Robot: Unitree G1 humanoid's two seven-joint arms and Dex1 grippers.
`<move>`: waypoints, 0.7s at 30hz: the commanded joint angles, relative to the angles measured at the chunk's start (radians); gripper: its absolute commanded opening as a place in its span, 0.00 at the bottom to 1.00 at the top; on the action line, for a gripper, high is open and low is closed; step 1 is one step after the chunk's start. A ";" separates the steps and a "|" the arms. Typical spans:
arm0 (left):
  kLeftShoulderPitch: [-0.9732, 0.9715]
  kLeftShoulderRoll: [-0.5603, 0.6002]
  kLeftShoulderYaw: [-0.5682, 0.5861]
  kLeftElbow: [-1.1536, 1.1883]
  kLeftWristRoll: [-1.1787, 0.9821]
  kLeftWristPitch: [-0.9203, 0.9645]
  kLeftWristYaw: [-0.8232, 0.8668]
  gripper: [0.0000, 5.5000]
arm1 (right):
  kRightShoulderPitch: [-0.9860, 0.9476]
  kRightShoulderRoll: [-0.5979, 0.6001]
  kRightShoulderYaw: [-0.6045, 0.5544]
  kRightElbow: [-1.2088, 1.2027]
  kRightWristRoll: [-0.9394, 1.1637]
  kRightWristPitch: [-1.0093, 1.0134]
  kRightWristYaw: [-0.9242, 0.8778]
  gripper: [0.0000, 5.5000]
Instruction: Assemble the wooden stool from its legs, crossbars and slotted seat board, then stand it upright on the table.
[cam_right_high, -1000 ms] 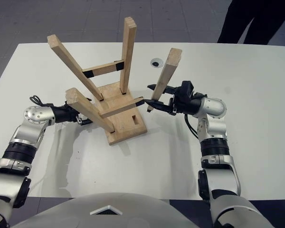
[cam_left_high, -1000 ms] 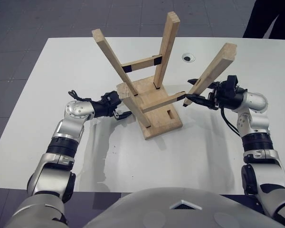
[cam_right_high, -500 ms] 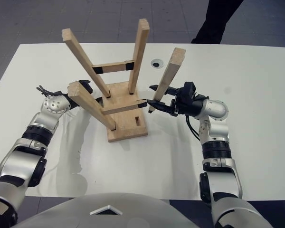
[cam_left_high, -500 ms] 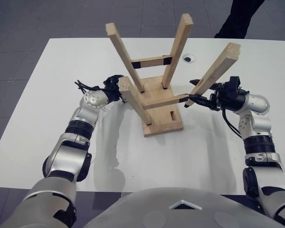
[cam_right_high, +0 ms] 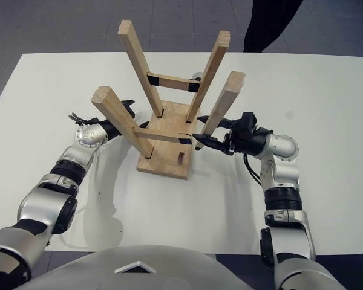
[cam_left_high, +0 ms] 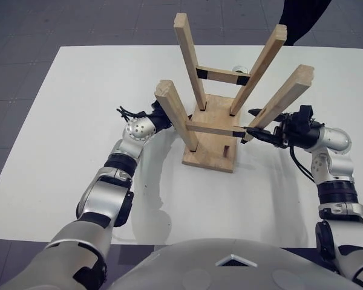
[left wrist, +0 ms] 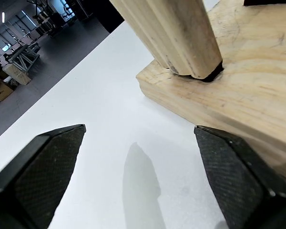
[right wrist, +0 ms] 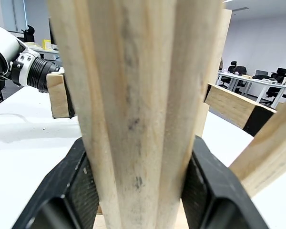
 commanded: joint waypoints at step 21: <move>0.375 0.155 0.144 -0.759 -0.159 0.396 -0.079 0.77 | 0.175 0.098 0.086 -0.169 0.016 -0.054 -0.051 0.37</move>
